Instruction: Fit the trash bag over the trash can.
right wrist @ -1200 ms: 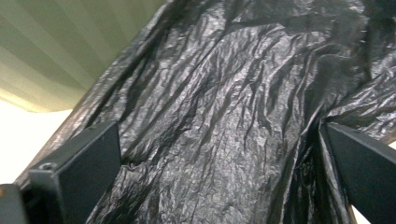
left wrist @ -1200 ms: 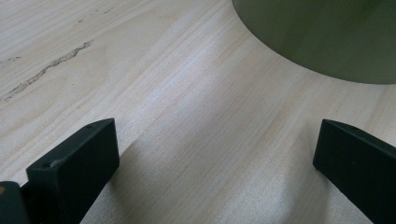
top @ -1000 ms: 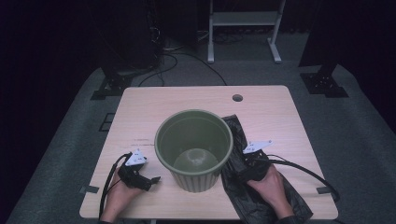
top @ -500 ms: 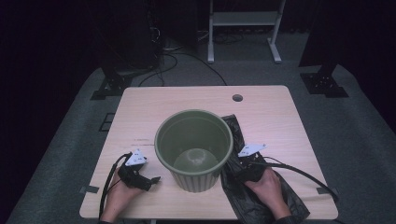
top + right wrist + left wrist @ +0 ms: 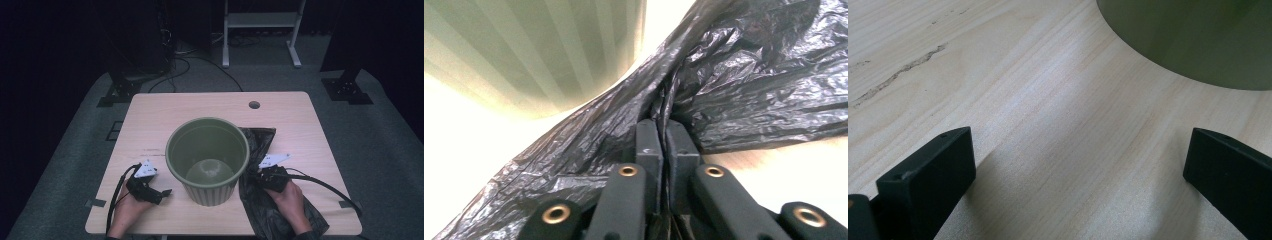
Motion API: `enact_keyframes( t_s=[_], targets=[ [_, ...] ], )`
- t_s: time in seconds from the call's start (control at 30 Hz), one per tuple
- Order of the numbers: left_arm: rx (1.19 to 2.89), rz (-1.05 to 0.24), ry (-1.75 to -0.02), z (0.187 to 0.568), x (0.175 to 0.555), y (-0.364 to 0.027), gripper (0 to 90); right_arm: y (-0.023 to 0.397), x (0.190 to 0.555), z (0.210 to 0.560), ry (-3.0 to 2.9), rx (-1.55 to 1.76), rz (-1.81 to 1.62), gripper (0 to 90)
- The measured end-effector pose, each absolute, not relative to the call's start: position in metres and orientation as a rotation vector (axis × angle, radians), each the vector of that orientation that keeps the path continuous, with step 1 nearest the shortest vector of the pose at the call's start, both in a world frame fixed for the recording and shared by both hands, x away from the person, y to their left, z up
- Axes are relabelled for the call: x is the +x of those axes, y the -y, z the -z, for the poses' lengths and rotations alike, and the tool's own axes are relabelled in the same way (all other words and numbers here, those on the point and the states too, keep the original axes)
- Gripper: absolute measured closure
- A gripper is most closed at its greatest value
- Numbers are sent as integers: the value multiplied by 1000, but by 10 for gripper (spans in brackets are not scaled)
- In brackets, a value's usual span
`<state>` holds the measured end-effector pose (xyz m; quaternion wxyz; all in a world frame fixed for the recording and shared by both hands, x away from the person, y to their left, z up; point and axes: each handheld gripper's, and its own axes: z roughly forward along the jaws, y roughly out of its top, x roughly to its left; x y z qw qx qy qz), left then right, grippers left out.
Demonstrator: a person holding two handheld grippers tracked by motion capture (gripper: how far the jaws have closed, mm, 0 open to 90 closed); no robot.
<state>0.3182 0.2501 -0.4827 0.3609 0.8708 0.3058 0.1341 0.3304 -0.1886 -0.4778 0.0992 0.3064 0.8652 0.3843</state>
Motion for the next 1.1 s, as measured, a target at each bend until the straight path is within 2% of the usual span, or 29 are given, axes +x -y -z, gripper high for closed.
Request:
enact_keyframes(
  t_s=[0.47,0.8,1.1],
  targets=[
    [2244,-346,-788,483,318,-250,0,196,328,460,-2600,870,-1237,875],
    [2243,-347,-791,483,318,-250,0,211,323,431,-2609,813,-1400,873],
    [2243,-348,-792,483,318,-250,0,204,319,400,-2668,688,-1438,873]
  ],
)
